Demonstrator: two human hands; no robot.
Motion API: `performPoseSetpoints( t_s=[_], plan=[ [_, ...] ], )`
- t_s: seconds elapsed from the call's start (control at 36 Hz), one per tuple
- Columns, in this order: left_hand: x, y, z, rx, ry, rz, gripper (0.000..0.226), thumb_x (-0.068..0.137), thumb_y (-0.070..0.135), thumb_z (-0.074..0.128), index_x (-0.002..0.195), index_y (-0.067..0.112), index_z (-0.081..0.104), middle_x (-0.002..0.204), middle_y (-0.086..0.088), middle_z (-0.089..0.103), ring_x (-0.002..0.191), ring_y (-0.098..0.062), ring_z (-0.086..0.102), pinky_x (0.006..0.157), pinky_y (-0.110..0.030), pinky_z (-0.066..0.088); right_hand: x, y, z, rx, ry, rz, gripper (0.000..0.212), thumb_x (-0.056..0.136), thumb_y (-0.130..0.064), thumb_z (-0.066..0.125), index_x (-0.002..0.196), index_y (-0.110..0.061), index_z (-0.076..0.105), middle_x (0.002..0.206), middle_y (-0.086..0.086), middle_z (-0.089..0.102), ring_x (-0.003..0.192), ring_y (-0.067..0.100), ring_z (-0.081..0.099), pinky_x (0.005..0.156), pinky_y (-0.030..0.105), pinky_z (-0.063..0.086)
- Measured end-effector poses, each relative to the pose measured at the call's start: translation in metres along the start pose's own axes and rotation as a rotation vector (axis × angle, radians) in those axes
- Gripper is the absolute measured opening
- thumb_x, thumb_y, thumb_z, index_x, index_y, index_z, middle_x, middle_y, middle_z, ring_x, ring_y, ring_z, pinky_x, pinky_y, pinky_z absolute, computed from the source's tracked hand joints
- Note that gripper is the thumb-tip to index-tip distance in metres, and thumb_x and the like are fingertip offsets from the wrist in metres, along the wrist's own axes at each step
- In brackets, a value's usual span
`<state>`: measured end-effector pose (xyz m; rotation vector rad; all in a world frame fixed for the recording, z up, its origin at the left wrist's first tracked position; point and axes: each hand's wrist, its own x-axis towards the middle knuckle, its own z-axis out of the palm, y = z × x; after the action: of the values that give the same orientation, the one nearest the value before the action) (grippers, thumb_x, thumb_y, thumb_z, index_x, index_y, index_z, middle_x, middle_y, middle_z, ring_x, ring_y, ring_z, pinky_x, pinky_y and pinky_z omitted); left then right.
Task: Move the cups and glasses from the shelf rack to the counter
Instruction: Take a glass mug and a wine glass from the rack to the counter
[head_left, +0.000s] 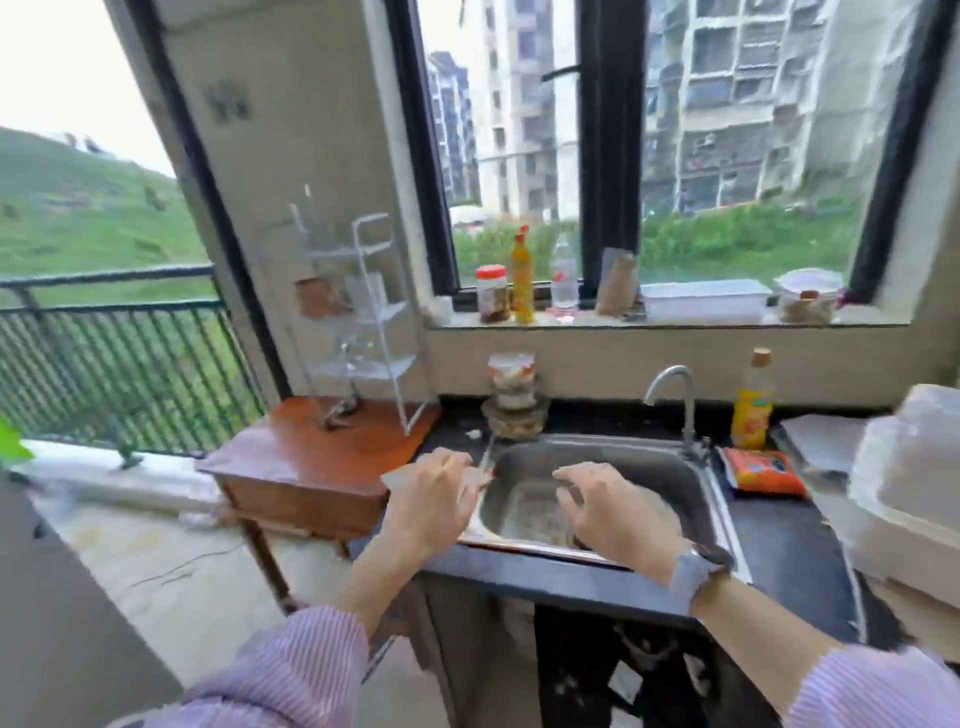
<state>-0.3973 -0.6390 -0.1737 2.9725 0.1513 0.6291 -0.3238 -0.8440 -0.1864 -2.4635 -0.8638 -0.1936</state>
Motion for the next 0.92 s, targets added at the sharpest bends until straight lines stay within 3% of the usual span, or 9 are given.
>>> performPoseSetpoints(
  t_s=[0.14,0.33,0.44,0.58,0.67,0.78,0.86,0.92],
  plan=[
    [-0.018,-0.102,-0.033,0.013,0.060,-0.259,0.031,0.089,0.031,0.052,0.113,0.014,0.059,0.115,-0.007,0.062,0.107,-0.028,0.057,0.089,-0.039,0.046,0.065,-0.085,0.048,0.063,-0.087,-0.160,0.033,0.093,-0.023,0.042,0.121,-0.014,0.056,0.123,0.006,0.059,0.117,0.025,0.048,0.099,0.040,0.040],
    [0.001,-0.217,-0.052,-0.021,0.139,-0.416,0.031,0.091,0.030,0.049,0.116,0.014,0.058,0.119,-0.004,0.061,0.100,-0.022,0.061,0.086,-0.036,0.044,0.167,-0.165,0.105,0.109,-0.151,-0.288,0.035,0.093,-0.027,0.041,0.123,-0.015,0.055,0.127,0.005,0.058,0.120,0.023,0.048,0.099,0.035,0.039],
    [0.046,-0.279,-0.060,-0.017,0.192,-0.434,0.031,0.091,0.029,0.050,0.116,0.014,0.058,0.119,-0.005,0.062,0.106,-0.024,0.058,0.089,-0.035,0.043,0.242,-0.196,0.130,0.155,-0.131,-0.335,0.035,0.093,-0.026,0.043,0.122,-0.013,0.056,0.126,0.006,0.060,0.120,0.022,0.049,0.102,0.035,0.040],
    [0.125,-0.350,-0.078,-0.068,0.237,-0.443,0.031,0.091,0.027,0.050,0.115,0.011,0.059,0.118,-0.009,0.061,0.102,-0.027,0.059,0.087,-0.037,0.048,0.341,-0.226,0.140,0.179,-0.086,-0.337,0.027,0.093,-0.022,0.042,0.108,-0.009,0.061,0.114,0.010,0.064,0.109,0.028,0.056,0.093,0.038,0.045],
    [0.169,-0.384,-0.088,-0.125,0.304,-0.433,0.029,0.090,0.026,0.052,0.113,0.010,0.061,0.115,-0.010,0.062,0.100,-0.027,0.060,0.080,-0.031,0.045,0.393,-0.241,0.139,0.174,-0.052,-0.361,0.032,0.093,-0.019,0.043,0.118,-0.006,0.057,0.123,0.012,0.061,0.116,0.026,0.053,0.100,0.035,0.041],
    [0.224,-0.425,-0.101,-0.185,0.359,-0.397,0.030,0.091,0.025,0.051,0.114,0.008,0.059,0.114,-0.013,0.062,0.099,-0.027,0.059,0.084,-0.033,0.047,0.452,-0.261,0.135,0.192,-0.030,-0.358,0.030,0.093,-0.015,0.043,0.117,-0.003,0.058,0.120,0.014,0.063,0.110,0.025,0.057,0.098,0.038,0.046],
    [0.267,-0.452,-0.108,-0.230,0.402,-0.379,0.031,0.090,0.027,0.053,0.115,0.010,0.059,0.116,-0.011,0.062,0.102,-0.026,0.059,0.085,-0.033,0.046,0.496,-0.273,0.136,0.223,0.008,-0.337,0.033,0.094,-0.017,0.043,0.122,-0.006,0.055,0.124,0.011,0.061,0.114,0.022,0.056,0.101,0.033,0.043],
    [0.298,-0.471,-0.110,-0.279,0.435,-0.336,0.029,0.090,0.026,0.054,0.113,0.010,0.060,0.116,-0.010,0.063,0.103,-0.024,0.060,0.087,-0.034,0.047,0.526,-0.279,0.138,0.238,0.050,-0.306,0.032,0.093,-0.018,0.044,0.121,-0.008,0.055,0.122,0.010,0.063,0.111,0.020,0.057,0.093,0.024,0.041]
  ],
)
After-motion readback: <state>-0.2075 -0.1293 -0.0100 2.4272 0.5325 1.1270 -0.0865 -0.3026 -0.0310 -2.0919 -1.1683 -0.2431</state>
